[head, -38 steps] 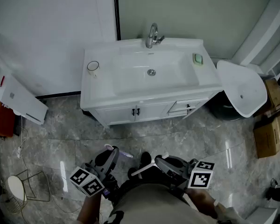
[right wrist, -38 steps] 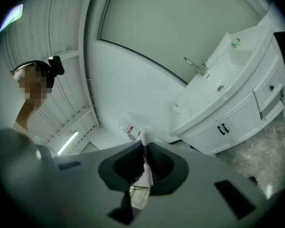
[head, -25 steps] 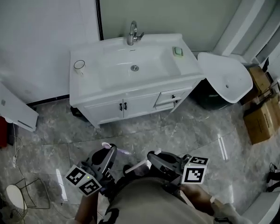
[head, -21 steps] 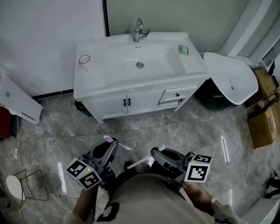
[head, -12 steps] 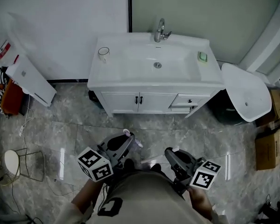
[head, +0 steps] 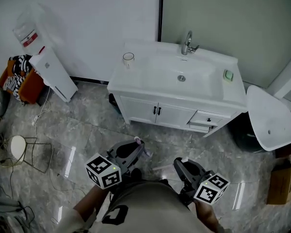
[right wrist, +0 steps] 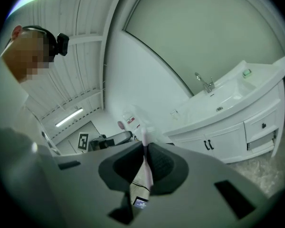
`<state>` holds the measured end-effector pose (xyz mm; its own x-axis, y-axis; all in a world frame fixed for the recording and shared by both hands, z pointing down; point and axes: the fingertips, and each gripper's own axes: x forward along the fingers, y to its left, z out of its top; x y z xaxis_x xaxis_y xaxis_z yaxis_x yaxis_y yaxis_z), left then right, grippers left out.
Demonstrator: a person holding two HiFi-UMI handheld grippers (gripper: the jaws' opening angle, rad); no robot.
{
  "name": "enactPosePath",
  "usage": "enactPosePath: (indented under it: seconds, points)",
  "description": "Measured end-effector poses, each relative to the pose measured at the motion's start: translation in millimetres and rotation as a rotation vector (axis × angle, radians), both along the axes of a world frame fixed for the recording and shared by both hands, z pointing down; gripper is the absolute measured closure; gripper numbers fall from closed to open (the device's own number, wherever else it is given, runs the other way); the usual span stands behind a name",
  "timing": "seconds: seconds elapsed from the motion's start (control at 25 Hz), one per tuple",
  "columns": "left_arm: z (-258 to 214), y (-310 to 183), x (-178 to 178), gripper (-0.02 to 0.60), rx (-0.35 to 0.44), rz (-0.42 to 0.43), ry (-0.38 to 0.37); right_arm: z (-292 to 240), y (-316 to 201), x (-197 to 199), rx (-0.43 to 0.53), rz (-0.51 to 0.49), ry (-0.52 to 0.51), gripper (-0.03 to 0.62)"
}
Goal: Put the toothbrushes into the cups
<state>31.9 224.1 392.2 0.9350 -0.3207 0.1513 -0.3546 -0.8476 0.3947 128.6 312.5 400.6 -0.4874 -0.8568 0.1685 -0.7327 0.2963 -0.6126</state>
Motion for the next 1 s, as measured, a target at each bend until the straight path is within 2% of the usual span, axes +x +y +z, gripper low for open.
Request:
enactPosePath:
  seconds: [0.16, 0.36, 0.6, 0.8, 1.0]
  points:
    - [2, 4, 8, 0.552, 0.029, -0.058, -0.038, -1, 1, 5, 0.022, -0.070, 0.027, 0.563]
    - [5, 18, 12, 0.551, 0.013, -0.120, -0.058, 0, 5, 17, 0.030, -0.108, 0.042, 0.563]
    - [7, 26, 10, 0.552, 0.048, -0.170, -0.107, 4, -1, 21, 0.033, -0.162, -0.007, 0.563]
    - [7, 20, 1, 0.552, 0.053, -0.174, -0.096, 0, -4, 10, 0.057, -0.187, -0.021, 0.562]
    - [9, -16, -4, 0.551, 0.044, -0.174, -0.065, -7, -32, 5, 0.064, -0.170, 0.040, 0.562]
